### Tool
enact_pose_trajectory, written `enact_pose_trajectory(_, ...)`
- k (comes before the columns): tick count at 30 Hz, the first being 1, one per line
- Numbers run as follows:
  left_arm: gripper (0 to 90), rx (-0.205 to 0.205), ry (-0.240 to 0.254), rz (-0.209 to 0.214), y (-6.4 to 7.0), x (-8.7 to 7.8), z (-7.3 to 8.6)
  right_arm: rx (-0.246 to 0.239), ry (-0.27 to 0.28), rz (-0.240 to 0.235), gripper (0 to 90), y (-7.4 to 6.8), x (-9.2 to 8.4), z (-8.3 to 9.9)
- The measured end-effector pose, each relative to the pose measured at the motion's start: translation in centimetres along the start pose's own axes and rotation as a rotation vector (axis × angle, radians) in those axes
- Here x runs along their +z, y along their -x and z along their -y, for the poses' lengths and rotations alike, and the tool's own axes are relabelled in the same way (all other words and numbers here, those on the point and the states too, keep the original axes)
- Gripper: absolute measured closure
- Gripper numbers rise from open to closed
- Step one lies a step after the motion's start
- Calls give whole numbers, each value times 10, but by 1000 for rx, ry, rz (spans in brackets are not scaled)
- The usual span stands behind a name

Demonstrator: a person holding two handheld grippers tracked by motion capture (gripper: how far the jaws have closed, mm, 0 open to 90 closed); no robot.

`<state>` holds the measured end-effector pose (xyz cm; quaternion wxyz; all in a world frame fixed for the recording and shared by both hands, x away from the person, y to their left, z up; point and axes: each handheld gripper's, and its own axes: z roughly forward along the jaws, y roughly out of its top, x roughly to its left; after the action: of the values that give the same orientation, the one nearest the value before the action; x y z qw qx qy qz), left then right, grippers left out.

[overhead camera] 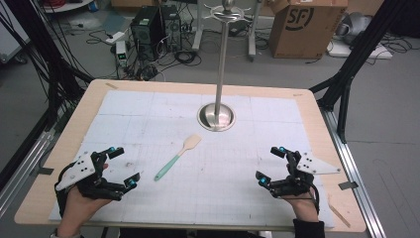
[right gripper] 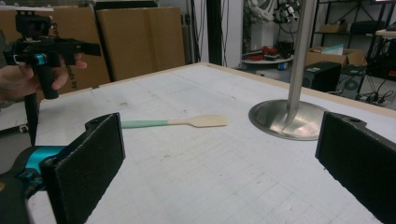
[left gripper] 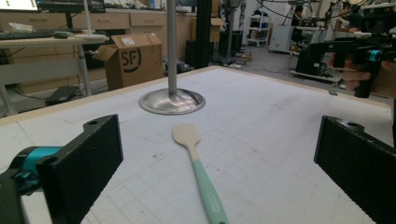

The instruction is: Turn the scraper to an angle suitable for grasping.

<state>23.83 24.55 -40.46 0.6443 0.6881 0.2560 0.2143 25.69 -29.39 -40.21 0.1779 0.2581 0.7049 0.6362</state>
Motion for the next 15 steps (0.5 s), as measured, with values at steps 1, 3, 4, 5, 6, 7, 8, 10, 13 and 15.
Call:
enact_pose_trajectory(1, 18, -1, 1, 2, 0, 0, 0, -3, -1, 0, 2, 0, 0, 0)
enact_pose_trajectory(3, 18, -3, 2, 3, 0, 1, 1, -2, -1, 0, 2, 0, 0, 0)
enact_pose_trajectory(4, 18, -3, 2, 3, 0, 1, 1, -1, 0, 0, 2, 0, 0, 0)
enact_pose_trajectory(5, 17, -1, 2, 5, 0, 1, 1, 0, -1, -1, 2, 0, 0, 0)
enact_pose_trajectory(6, 18, -1, 4, 6, 0, 1, 1, 1, -2, -1, 2, -1, 0, 0)
enact_pose_trajectory(7, 18, -1, 4, 6, 0, 1, 1, 0, -3, -2, 2, 0, 0, 0)
enact_pose_trajectory(8, 18, 1, 4, 8, 1, 1, 1, -1, -3, -2, 2, 0, 0, 0)
enact_pose_trajectory(10, 25, 3, 3, 6, 1, 1, 1, -1, -4, -2, 2, 0, 1, 0)
enact_pose_trajectory(13, 180, 7, -3, 18, 1, 0, 1, -1, 0, -3, 2, 1, 2, 0)
enact_pose_trajectory(15, 244, -9, -19, 39, 1, -2, 0, 3, 0, -6, 2, 1, 3, 0)
